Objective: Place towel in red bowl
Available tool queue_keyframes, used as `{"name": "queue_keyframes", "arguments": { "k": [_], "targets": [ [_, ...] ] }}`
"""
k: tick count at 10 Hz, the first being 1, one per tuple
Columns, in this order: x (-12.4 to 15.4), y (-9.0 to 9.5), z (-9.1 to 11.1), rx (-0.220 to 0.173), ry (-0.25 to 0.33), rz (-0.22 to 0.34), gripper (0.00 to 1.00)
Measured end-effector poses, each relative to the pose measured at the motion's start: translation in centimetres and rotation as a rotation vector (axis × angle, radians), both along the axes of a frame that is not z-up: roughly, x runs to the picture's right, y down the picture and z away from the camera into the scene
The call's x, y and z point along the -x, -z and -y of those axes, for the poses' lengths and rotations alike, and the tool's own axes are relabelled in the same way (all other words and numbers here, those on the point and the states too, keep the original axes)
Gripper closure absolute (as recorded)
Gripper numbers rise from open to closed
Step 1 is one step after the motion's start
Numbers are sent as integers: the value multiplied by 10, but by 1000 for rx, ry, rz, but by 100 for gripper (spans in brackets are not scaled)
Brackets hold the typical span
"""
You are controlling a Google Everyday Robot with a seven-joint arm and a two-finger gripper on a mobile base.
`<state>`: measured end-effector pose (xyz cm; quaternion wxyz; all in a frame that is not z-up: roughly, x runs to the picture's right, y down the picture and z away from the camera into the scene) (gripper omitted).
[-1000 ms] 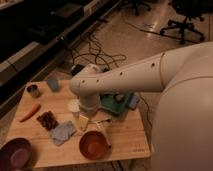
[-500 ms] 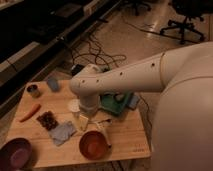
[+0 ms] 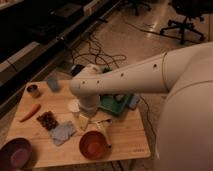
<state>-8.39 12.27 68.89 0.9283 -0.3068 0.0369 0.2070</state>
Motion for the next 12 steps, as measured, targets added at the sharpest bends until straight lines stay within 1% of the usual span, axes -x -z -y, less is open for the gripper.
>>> {"name": "queue_keyframes", "arguments": {
  "k": [1,2,3,4,5,6,7,8,9,10,11,12],
  "targets": [
    [16,6,6,-32,39,50,20],
    [41,12,11,-57,76,125,20],
    [58,14,16,-69,94,183,20],
    [79,18,17,-72,111,259,20],
    [106,22,13,-55,134,347,20],
    [126,21,8,-41,158,409,20],
    [140,17,0,-29,178,460,20],
    [147,9,-7,-22,191,489,20],
    [155,-6,-18,-14,219,495,20],
    [160,-15,-27,-4,233,486,20],
    [160,-29,-40,8,257,440,20],
    [156,-45,-53,30,285,370,20]
  ]
}}
